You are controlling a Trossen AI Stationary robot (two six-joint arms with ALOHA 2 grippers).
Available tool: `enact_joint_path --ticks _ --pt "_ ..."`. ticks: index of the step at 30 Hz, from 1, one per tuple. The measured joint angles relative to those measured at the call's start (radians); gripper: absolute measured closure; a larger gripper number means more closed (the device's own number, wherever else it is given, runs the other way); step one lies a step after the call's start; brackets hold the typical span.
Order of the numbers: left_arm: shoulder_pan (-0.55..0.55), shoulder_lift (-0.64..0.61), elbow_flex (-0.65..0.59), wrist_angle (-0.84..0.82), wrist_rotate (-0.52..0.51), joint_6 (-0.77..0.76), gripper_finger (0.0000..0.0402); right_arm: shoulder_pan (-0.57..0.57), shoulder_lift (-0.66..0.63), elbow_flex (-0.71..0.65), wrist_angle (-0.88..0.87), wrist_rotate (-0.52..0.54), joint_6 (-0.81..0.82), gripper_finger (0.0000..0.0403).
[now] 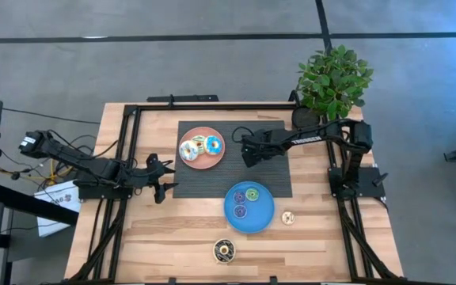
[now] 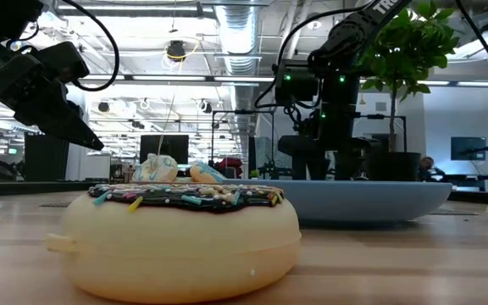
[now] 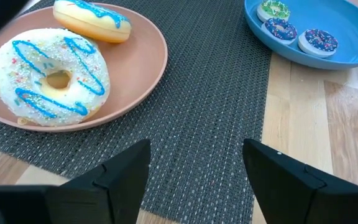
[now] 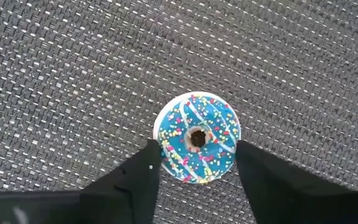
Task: Pick & Place donuts
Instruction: Put the small blue donut into the blue plate
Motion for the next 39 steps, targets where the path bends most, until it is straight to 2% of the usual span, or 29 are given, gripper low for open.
enact_joint_path --ticks 10,19,24,28,33,39 --pt "0.0 0.0 0.0 0.0 0.0 0.0 0.0152 0.0 0.0 0.0 0.001 0.0 -0.007 0.0263" --pt "0.0 0.0 0.0 0.0 0.0 0.0 0.0152 0.007 -0.01 0.0 -0.004 0.003 -0.007 0.0269" --pt "0.0 0.0 0.0 -0.001 0.0 0.0 0.0152 0.043 -0.072 0.001 -0.017 0.004 -0.008 0.0271" --pt "0.0 0.0 0.0 -0.002 0.0 0.0 0.0152 0.121 -0.156 0.001 -0.028 0.003 -0.004 0.027" --pt "0.0 0.0 0.0 -0.001 0.0 0.0 0.0152 0.283 -0.252 0.001 -0.028 0.0 0.078 0.0269" --pt "0.0 0.0 0.0 0.0 0.0 0.0 0.0152 0.515 -0.257 0.002 -0.027 0.013 0.251 0.0269"
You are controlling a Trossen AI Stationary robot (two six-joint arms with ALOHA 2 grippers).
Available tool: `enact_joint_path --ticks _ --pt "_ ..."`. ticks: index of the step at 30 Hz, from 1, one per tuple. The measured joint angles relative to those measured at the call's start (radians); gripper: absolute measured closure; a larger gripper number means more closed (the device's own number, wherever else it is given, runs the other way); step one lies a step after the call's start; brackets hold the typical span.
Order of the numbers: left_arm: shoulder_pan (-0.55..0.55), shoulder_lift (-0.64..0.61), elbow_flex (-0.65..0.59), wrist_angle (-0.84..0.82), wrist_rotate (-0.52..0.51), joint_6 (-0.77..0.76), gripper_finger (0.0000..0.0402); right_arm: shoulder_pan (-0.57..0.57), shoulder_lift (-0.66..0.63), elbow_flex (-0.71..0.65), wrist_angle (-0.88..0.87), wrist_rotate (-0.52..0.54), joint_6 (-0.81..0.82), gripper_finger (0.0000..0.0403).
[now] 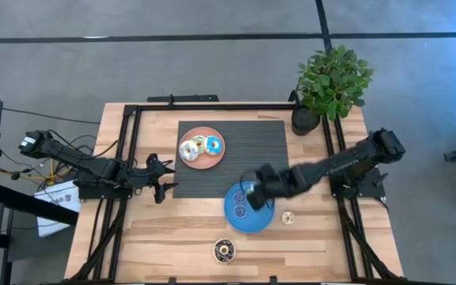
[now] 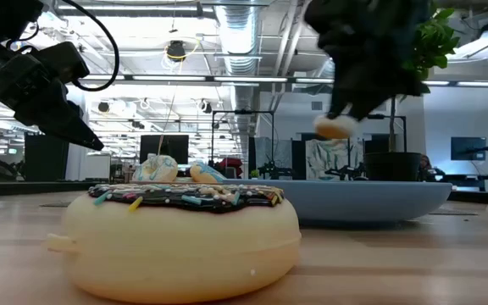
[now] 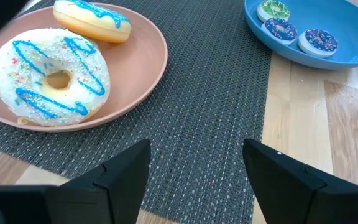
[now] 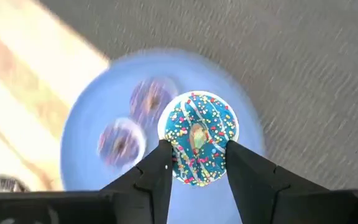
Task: Pick & Place donuts
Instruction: Put the small blue donut into the blue plate
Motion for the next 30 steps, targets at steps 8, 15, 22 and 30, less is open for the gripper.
enact_joint_path --ticks 8,15,22,30 --pt "0.0 0.0 0.0 0.003 0.0 0.0 0.0152 0.187 0.132 -0.001 0.009 0.017 0.243 0.0269" --pt "0.0 0.0 0.0 0.003 0.0 -0.01 0.0152 0.165 0.2 0.0 0.015 0.029 0.23 0.0269" --pt "0.0 0.0 0.0 0.003 0.0 -0.014 0.0152 0.126 0.21 0.0 0.013 0.005 0.185 0.0269" --pt "0.0 0.0 0.0 0.002 -0.001 -0.014 0.0152 0.126 0.21 0.0 0.015 -0.04 0.195 0.0263"
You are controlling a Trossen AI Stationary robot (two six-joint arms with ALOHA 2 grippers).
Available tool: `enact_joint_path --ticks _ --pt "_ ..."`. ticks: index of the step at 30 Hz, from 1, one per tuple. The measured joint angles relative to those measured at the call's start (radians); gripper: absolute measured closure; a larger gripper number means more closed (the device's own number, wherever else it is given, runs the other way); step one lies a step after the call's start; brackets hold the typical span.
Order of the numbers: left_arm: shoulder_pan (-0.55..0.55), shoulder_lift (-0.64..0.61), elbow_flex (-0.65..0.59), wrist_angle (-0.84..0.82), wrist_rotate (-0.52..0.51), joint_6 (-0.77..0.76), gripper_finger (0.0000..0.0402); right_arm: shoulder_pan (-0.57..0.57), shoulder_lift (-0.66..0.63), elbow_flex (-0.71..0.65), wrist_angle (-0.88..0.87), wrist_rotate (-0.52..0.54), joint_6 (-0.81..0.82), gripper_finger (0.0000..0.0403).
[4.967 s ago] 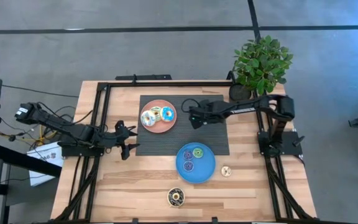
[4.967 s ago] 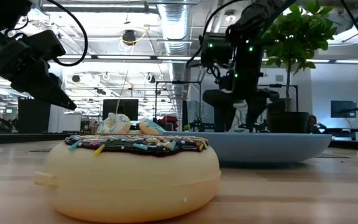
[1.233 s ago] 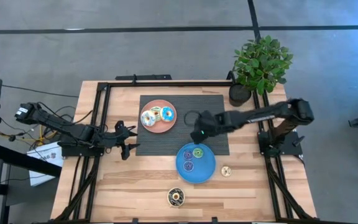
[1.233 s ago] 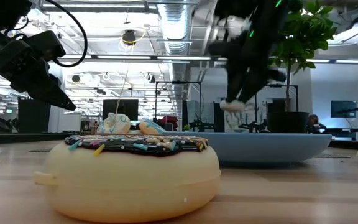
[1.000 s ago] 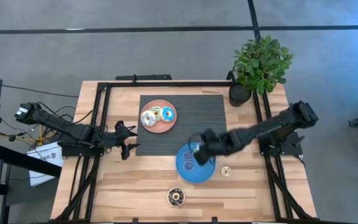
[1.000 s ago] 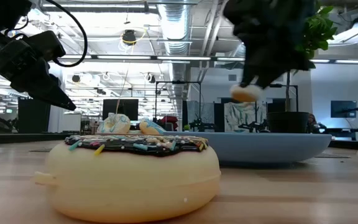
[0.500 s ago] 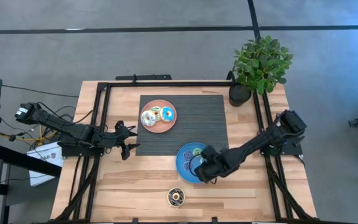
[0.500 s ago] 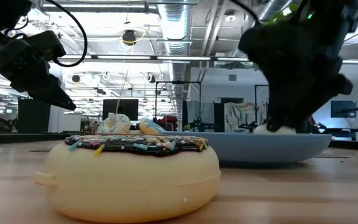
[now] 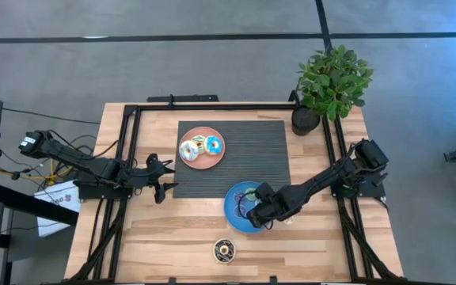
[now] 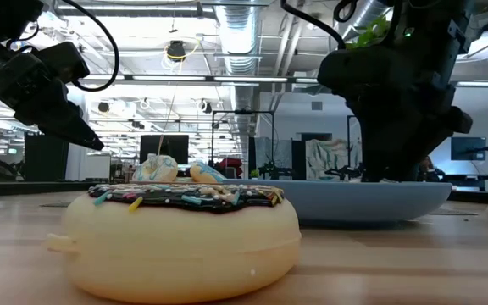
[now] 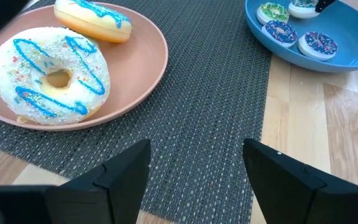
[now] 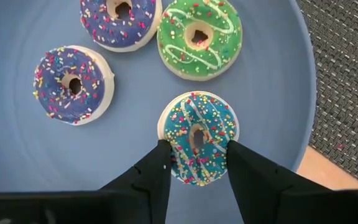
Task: Pick & Place donuts
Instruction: Put the small blue donut into the blue plate, then put the large black donut into the pink plate
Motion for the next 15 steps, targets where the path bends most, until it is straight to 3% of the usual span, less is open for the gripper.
enact_joint_path --ticks 15 --pt "0.0 0.0 0.0 -0.001 0.0 0.002 0.0152 0.0 -0.014 0.0 -0.002 -0.005 -0.01 0.0168"
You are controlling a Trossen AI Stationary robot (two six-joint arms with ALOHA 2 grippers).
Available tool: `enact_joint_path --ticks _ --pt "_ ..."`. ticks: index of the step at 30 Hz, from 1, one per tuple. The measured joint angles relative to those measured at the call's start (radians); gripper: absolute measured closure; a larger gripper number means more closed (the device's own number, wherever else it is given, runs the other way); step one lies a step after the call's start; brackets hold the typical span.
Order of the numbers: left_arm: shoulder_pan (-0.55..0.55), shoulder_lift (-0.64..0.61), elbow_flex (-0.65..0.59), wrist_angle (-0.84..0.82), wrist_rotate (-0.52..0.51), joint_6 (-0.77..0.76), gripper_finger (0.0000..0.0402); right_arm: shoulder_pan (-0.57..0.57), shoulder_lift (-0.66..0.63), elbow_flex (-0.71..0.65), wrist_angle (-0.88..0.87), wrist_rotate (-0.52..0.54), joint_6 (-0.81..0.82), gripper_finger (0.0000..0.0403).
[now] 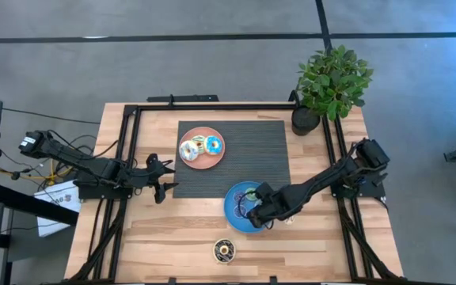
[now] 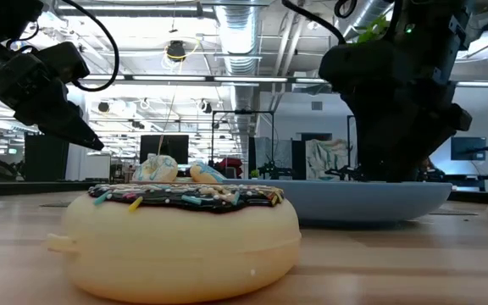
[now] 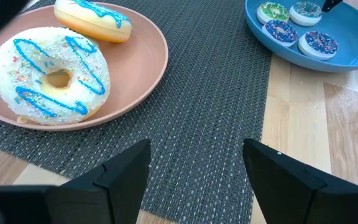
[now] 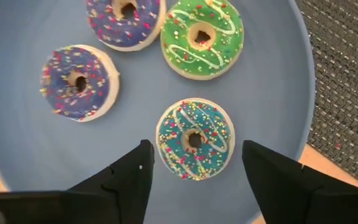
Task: Pick & Place donuts
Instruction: Put the large black donut into the pink plate
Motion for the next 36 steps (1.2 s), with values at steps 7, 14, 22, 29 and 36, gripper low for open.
enact_joint_path --ticks 7,14,22,29,36 --pt "0.0 0.0 0.0 0.0 0.0 0.0 0.0152 -0.014 -0.047 0.0 -0.021 0.003 -0.079 0.0154" --pt "0.0 0.0 0.0 0.063 0.0 -0.056 0.0152 -0.057 -0.164 0.0 -0.103 0.071 -0.257 0.0173" --pt "0.001 0.0 0.0 0.144 -0.006 -0.062 0.0152 -0.118 -0.232 0.001 -0.12 0.088 -0.324 0.0187" --pt "0.002 0.0 0.0 0.209 -0.032 -0.05 0.0152 -0.196 -0.221 0.0 -0.146 0.114 -0.505 0.0208" --pt "-0.049 0.125 0.138 0.231 -0.023 0.077 0.0152 -0.165 -0.258 -0.043 -0.135 0.111 -0.645 0.0282"
